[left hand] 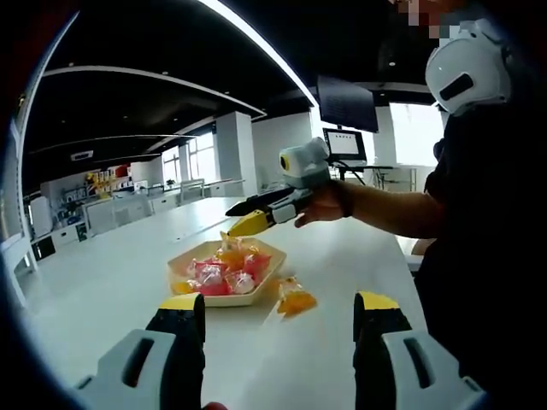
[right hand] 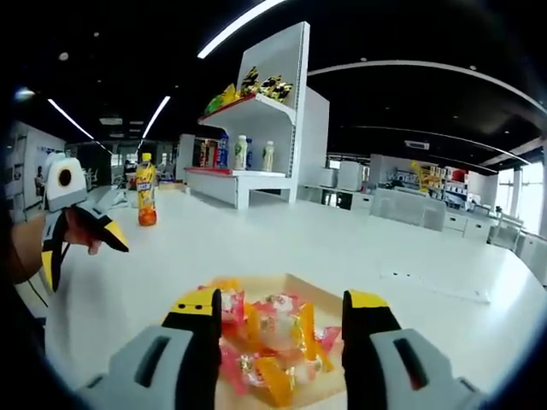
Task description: Pick up the marshmallows scattered on the table and place them into the bowl on the table
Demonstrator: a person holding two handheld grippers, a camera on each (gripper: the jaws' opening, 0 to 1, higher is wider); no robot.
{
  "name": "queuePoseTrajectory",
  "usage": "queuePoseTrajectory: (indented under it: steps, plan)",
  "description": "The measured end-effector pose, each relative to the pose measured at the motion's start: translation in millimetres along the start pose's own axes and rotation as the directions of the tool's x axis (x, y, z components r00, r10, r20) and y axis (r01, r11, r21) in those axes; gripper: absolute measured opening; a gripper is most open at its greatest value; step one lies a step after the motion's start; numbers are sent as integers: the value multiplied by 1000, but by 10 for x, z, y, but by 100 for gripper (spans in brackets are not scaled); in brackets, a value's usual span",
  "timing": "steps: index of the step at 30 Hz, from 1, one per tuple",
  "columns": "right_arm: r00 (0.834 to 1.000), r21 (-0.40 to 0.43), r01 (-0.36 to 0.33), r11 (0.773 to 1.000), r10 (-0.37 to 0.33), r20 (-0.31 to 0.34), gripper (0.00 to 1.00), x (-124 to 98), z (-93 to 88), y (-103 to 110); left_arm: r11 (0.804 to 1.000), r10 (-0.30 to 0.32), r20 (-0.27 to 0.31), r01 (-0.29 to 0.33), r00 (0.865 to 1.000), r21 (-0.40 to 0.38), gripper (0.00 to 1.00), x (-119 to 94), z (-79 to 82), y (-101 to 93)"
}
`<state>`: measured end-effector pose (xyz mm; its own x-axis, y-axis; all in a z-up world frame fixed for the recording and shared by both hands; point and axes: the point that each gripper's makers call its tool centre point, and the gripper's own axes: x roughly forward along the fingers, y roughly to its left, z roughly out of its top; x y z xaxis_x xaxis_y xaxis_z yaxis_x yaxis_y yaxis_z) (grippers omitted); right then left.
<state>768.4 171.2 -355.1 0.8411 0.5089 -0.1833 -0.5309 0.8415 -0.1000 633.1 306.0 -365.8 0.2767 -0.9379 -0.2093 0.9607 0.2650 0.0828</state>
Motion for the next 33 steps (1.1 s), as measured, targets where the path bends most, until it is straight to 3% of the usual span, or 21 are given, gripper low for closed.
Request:
queuePoseTrajectory:
  steps: [21, 25, 33]
  plan:
    - [1000, -12, -30, 999, 30, 4, 56, -116, 43, 114, 1000, -4, -4, 4, 1000, 1, 69, 5, -3, -17]
    - [997, 27, -70, 997, 69, 23, 56, -169, 127, 224, 1000, -4, -4, 4, 1000, 1, 69, 3, -5, -11]
    - [997, 9, -75, 997, 76, -8, 55, -204, 107, 263, 1000, -8, -8, 8, 1000, 3, 69, 10, -15, -19]
